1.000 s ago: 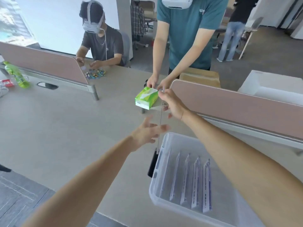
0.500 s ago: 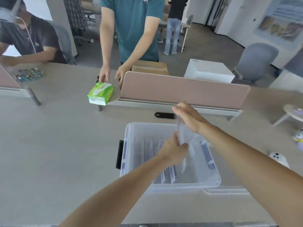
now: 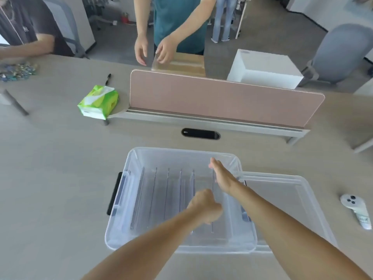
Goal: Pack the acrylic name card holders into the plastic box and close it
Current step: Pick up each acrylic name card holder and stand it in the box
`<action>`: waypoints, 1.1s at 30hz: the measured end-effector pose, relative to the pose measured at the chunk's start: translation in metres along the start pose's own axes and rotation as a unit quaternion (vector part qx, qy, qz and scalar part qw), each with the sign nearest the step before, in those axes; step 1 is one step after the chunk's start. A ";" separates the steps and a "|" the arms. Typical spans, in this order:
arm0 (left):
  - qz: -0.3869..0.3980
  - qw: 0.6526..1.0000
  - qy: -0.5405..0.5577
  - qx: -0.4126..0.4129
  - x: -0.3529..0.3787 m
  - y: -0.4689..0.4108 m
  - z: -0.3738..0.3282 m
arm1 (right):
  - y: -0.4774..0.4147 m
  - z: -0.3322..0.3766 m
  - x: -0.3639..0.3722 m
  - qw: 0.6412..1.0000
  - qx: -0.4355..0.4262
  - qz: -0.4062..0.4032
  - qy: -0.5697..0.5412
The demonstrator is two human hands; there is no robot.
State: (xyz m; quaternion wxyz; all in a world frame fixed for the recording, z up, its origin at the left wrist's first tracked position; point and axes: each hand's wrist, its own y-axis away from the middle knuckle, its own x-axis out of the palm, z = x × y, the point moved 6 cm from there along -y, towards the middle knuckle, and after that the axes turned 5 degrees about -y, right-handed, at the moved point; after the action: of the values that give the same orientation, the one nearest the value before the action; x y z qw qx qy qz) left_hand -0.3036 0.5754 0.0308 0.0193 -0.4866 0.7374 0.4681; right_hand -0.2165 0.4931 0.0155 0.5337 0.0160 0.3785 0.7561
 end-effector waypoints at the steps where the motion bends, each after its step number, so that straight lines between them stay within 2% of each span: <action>1: 0.003 1.000 0.003 -0.019 0.006 -0.008 0.001 | -0.012 -0.008 0.002 1.000 0.014 0.018 0.010; 6: -0.016 0.998 -0.026 -0.064 0.029 -0.045 0.006 | -0.058 -0.027 0.006 0.994 0.059 0.079 0.055; 12: -0.014 0.989 -0.092 -0.112 0.047 -0.071 0.018 | -0.095 -0.040 0.031 0.991 0.066 0.112 0.038; 28: -0.058 0.979 -0.144 -0.133 0.048 -0.072 0.024 | -0.105 -0.045 0.036 0.983 0.128 0.122 -0.057; 33: -0.055 0.980 -0.133 -0.136 0.049 -0.072 0.025 | -0.113 -0.052 0.038 0.980 0.156 0.094 -0.080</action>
State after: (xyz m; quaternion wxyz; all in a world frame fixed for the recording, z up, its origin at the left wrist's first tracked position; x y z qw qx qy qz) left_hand -0.2868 0.5529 -0.0553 0.0770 -0.4578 0.6296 0.6230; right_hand -0.1648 0.5115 -0.1023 0.4800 0.1948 0.4446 0.7307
